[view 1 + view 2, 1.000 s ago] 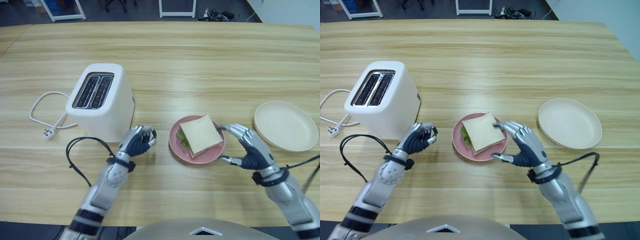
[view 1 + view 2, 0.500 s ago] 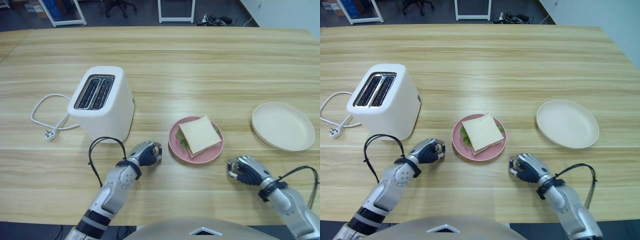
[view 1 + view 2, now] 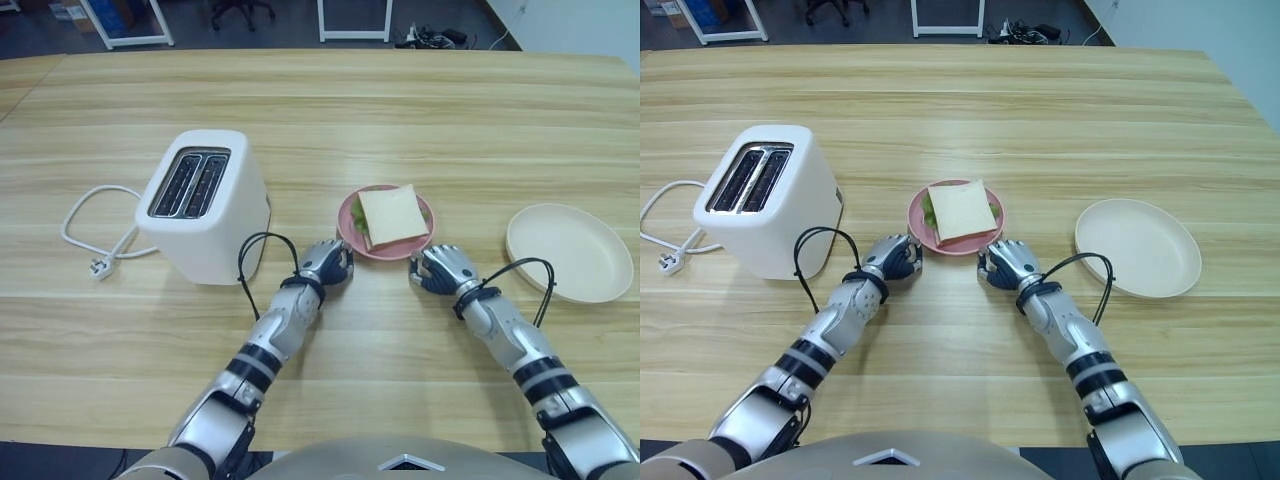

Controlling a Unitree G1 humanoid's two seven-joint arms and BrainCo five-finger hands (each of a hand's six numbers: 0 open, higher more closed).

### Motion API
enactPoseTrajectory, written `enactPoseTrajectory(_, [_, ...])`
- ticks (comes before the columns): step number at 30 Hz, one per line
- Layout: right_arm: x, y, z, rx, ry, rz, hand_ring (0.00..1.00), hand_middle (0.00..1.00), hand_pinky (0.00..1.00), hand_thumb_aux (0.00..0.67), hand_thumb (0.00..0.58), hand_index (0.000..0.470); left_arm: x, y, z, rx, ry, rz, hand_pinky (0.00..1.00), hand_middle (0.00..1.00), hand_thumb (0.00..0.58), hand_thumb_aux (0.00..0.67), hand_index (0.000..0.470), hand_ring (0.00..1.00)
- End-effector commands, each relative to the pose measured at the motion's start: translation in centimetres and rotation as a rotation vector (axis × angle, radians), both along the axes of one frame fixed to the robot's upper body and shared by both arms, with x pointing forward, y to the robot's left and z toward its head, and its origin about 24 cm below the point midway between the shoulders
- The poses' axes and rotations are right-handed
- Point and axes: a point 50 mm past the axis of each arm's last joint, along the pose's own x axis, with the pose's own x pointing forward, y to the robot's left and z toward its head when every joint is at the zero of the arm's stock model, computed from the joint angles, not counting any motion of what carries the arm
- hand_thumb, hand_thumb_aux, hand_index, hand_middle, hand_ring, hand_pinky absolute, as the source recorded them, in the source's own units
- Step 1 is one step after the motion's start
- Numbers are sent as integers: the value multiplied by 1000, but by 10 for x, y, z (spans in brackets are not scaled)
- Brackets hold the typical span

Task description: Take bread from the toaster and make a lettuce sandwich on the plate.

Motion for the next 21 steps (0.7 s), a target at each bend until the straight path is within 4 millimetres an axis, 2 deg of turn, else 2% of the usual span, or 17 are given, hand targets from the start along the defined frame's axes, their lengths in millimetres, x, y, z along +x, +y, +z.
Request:
enactPoseTrajectory(1, [-5,-3,-22,-61,55,7,1000,1000,1000,670,580,470,-8,24,-32,61,116,100,761,761,532,478,335,761])
enactPoseTrajectory(2, [-8,-3,-18,-22,39,15,1000,1000,1000,670,580,470,-8,26,-30,25,112,107,90,90,0,0,0,90])
enactPoseTrajectory(3, [-12,-4,-13,37,33,26,1000,1000,1000,452,519,317,-9,28,-27,-45,119,110,0,0,0,0,0,0])
enactPoseTrajectory(4, [-19,-4,-7,121,41,38,753,753,753,0,0,0,-11,29,-24,-124,118,107,0,0,0,0,0,0])
enactPoseTrajectory(5, [-29,-4,4,266,62,64,0,0,0,0,0,0,-12,31,-17,-222,86,104,0,0,0,0,0,0])
enactPoseTrajectory(7, [-49,-9,35,575,72,117,0,0,0,0,0,0,-15,35,6,-411,-45,88,0,0,0,0,0,0])
enactPoseTrajectory(9, [-63,-22,68,827,26,142,0,0,0,0,0,0,-21,38,37,-688,-190,67,0,0,0,0,0,0])
enactPoseTrajectory(11, [-65,-34,89,986,-63,81,0,0,0,0,0,0,-25,42,61,-936,-264,73,0,0,0,0,0,0])
enactPoseTrajectory(12, [-62,-39,93,1044,-95,37,0,0,0,0,0,0,-25,45,67,-1025,-283,94,0,0,0,0,0,0])
enactPoseTrajectory(13, [-59,-42,93,1086,-109,-10,0,0,0,0,0,0,-23,47,69,-1076,-296,121,0,0,0,0,0,0])
enactPoseTrajectory(15, [-49,-43,79,1148,-90,-131,0,0,0,0,0,0,-15,50,65,-1132,-288,195,0,0,0,0,0,0])
enactPoseTrajectory(19, [-30,-29,47,1162,-26,-347,0,0,0,0,0,0,-7,50,56,-1169,-258,248,0,0,0,0,0,0])
enactPoseTrajectory(21, [-21,-22,42,1186,-36,-401,0,0,0,0,0,0,-4,49,54,-1171,-258,256,0,0,0,0,0,0])
